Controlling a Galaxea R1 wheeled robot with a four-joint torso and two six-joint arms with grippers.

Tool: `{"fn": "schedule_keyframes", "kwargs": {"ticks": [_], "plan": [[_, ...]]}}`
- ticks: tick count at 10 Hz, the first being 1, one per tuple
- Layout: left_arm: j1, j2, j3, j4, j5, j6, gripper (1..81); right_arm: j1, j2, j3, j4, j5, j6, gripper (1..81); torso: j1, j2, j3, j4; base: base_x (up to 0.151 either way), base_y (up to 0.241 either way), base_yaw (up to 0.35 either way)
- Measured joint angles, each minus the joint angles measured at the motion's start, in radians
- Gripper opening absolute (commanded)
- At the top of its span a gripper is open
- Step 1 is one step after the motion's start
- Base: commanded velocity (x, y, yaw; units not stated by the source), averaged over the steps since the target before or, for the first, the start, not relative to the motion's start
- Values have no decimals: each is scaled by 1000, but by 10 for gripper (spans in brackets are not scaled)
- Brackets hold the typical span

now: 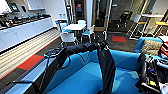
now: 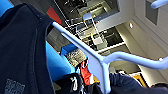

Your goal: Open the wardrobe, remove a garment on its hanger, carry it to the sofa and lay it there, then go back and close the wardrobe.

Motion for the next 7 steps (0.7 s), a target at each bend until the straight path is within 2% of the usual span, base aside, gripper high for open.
{"fn": "schedule_keyframes", "kwargs": {"ticks": [4,7], "plan": [[0,-2,-67,0,-3,-14,10,18,-2,0,1,6,0,811,1,1,-127,0,0,0,0],[40,-10,-188,26,1,-14,10,21,-2,0,4,14,0,811,2,2,-144,0,0,0,0]]}}
